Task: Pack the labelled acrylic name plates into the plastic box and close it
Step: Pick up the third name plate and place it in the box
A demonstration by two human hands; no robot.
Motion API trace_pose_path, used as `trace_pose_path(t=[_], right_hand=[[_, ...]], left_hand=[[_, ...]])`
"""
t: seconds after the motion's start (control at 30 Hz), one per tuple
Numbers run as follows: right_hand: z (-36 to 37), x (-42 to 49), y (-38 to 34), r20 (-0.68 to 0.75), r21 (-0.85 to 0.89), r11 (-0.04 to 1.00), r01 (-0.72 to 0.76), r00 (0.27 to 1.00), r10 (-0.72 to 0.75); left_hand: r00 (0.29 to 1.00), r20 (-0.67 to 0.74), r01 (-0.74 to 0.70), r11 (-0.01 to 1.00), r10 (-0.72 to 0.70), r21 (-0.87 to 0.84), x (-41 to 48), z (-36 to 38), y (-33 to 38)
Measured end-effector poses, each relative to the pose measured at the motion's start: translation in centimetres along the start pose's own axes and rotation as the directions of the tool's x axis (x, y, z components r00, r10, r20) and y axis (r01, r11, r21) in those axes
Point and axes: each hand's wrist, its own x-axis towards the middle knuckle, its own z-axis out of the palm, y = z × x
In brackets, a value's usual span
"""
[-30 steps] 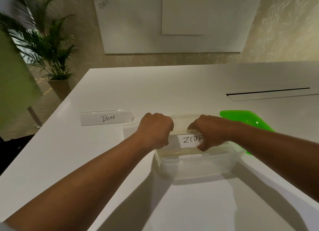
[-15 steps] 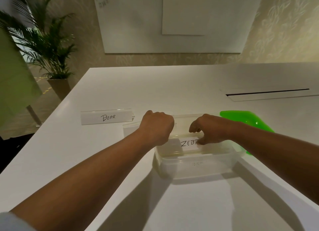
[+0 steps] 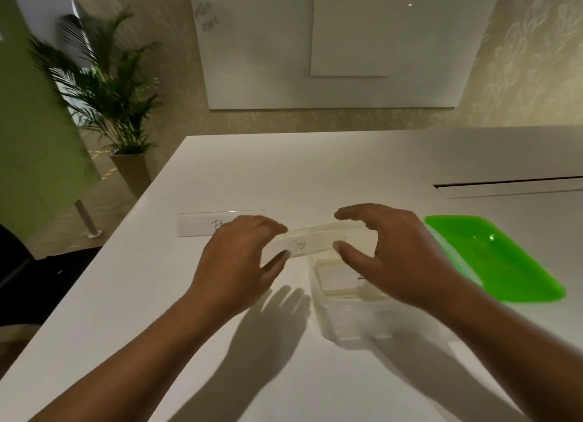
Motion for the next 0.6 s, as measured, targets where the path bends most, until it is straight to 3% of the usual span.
trace_pose_path(t=[0.2, 0.4, 0.6], right_hand=[[5.2, -3.3, -5.5, -0.049, 0.099, 0.991, 0.092, 0.995, -0.088], [10.7, -4.5, -7.5, -0.005, 0.105, 0.991, 0.08, 0.997, -0.08], [15.7, -5.9, -8.3, 0.114, 0.057, 0.998, 0.017, 0.993, -0.024]], left_hand=[[0.988, 0.127, 0.08, 0.996, -0.086, 0.046, -6.3, -0.5, -5.2], [0.953, 0.216, 0.2, 0.976, -0.213, 0.081, -8.9, -0.7, -9.6], [0.938, 0.297, 0.15, 0.982, -0.177, 0.112, -11.9, 0.4, -12.9]])
